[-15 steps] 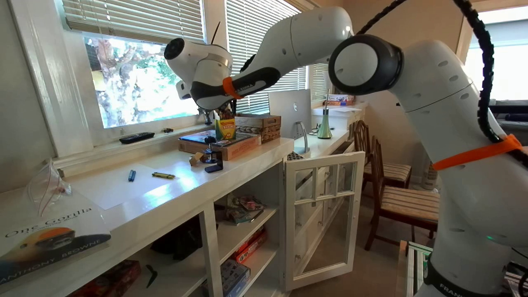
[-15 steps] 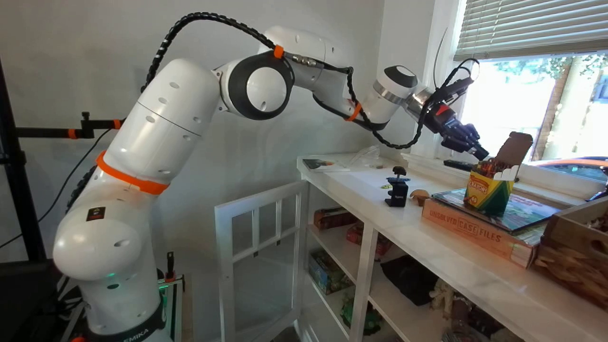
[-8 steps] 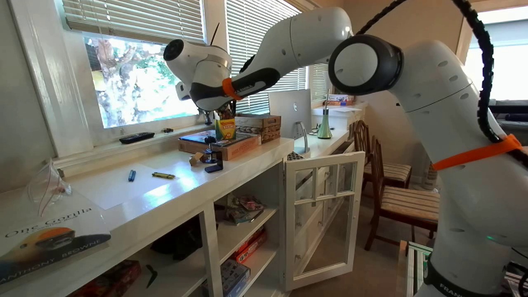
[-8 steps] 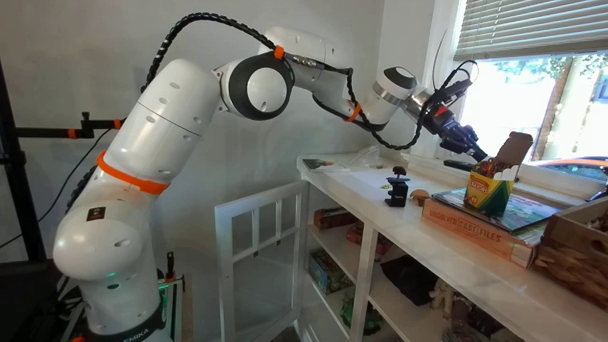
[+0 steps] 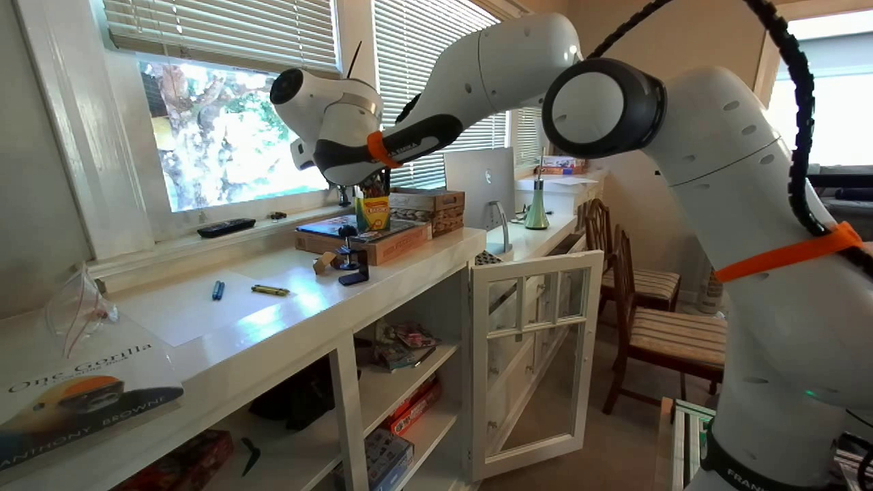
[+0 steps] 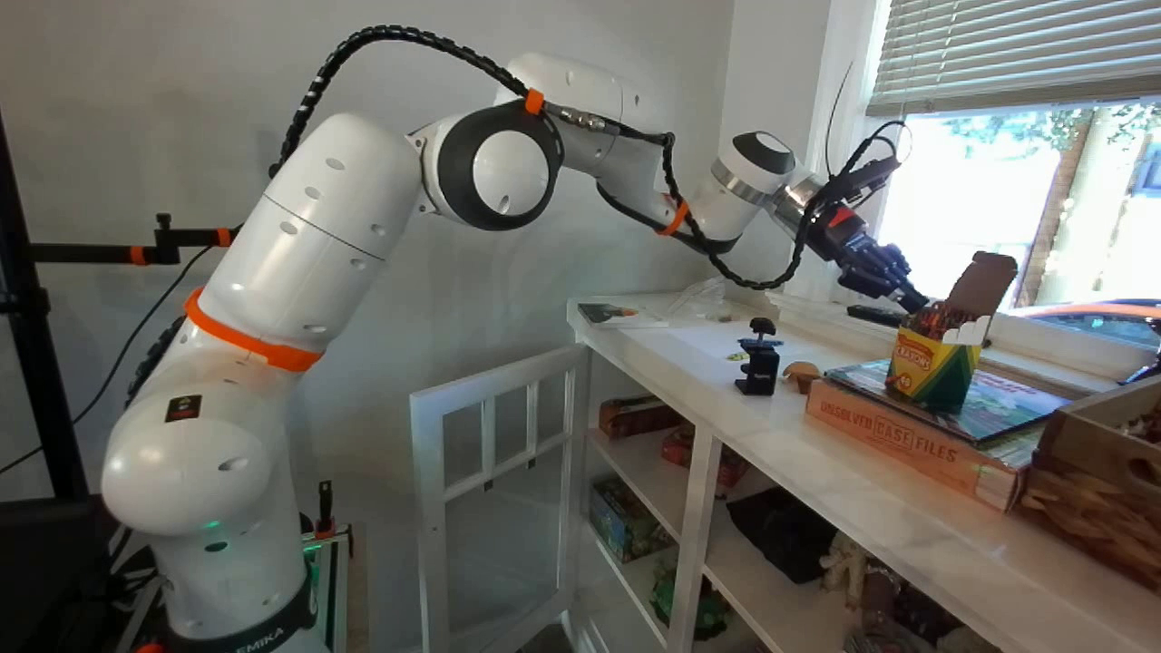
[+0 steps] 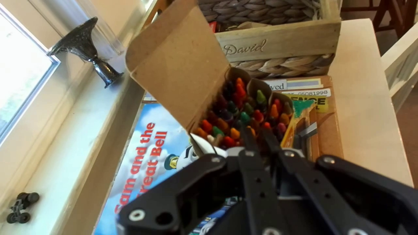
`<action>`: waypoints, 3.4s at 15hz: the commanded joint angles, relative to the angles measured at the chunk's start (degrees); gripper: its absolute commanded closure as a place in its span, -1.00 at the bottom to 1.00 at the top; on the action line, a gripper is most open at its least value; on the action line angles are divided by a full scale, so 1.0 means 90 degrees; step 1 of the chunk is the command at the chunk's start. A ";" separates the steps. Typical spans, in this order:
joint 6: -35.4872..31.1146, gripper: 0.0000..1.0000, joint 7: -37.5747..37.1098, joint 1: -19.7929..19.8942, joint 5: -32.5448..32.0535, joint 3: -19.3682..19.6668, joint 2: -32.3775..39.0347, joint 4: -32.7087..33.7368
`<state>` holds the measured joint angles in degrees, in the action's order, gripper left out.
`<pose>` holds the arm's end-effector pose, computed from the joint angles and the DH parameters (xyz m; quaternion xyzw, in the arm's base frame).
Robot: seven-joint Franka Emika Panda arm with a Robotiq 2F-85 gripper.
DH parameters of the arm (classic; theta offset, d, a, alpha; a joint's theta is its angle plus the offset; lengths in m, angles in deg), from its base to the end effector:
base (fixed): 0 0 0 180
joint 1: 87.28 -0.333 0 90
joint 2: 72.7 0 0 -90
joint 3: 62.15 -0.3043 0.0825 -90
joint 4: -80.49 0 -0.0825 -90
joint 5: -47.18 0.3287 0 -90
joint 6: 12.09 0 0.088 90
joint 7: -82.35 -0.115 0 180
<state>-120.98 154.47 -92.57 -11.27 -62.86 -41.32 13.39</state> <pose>0.6827 0.0005 0.5232 0.6040 0.6376 -0.1910 0.4385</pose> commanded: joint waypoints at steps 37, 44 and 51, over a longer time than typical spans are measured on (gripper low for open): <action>0.3251 -1.00 -0.2423 0.0017 0.4006 -0.0266 -0.0513 0.1297; 0.2235 -1.00 -0.4414 0.0078 0.4949 -0.0374 -0.0871 0.0792; 0.1631 -1.00 -0.5807 0.0058 0.5161 -0.0290 -0.1192 0.0193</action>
<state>-104.82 106.70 -92.38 33.65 -65.62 -48.88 20.76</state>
